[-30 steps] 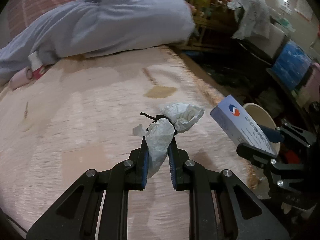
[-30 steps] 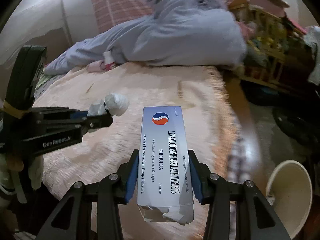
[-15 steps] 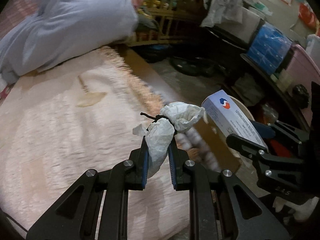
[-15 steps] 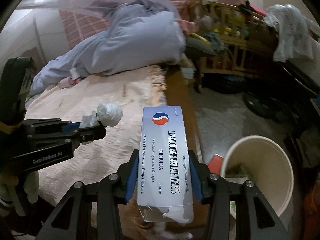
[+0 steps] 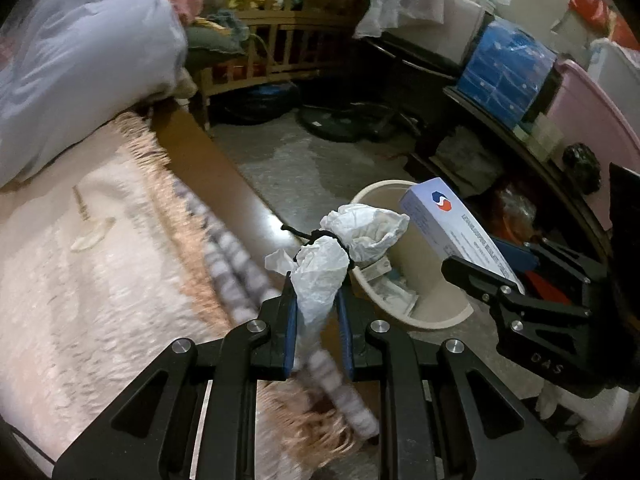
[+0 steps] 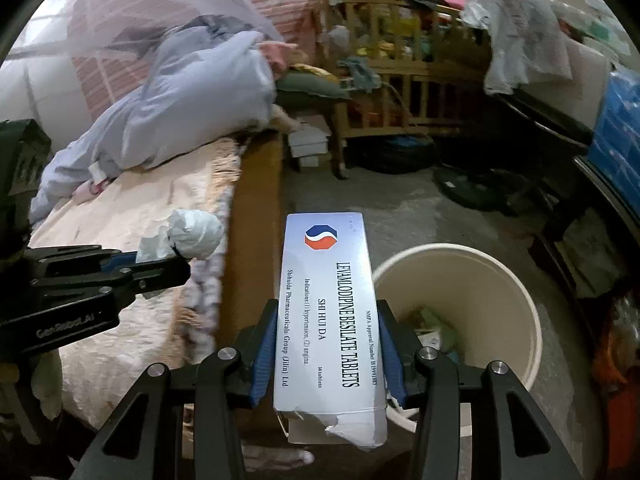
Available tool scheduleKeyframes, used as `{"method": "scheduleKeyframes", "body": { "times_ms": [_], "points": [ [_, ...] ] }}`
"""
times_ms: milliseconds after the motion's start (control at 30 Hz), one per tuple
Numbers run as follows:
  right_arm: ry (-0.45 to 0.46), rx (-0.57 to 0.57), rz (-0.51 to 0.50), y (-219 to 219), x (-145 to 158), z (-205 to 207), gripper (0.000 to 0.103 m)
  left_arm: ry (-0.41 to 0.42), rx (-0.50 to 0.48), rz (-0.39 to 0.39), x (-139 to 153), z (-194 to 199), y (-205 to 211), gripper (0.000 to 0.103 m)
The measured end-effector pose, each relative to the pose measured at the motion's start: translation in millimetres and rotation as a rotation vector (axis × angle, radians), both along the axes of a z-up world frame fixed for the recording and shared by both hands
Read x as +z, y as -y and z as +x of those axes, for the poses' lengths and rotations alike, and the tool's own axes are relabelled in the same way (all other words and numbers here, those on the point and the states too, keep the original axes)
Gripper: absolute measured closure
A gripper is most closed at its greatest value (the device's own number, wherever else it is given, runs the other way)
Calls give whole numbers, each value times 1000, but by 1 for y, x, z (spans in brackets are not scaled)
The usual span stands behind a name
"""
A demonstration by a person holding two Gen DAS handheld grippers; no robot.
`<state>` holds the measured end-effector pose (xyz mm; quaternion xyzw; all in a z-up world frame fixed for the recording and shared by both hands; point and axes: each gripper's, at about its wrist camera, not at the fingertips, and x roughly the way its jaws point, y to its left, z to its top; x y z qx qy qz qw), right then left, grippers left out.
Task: Collect trash
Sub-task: 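Carry the medicine box and tissue over the white bucket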
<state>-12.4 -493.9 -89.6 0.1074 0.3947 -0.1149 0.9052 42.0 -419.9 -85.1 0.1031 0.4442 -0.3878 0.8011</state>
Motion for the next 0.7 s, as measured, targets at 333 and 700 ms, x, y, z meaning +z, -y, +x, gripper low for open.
{"method": "scheduleKeyframes", "body": {
  "times_ms": [333,700],
  "points": [
    [-3,-99,36,44,-13,-15,58,2,-36,28,-13,0,41,88],
    [-22,-159,55,77,-25,-19,58,-9,-59,60,-31,3,71,88]
  ]
}}
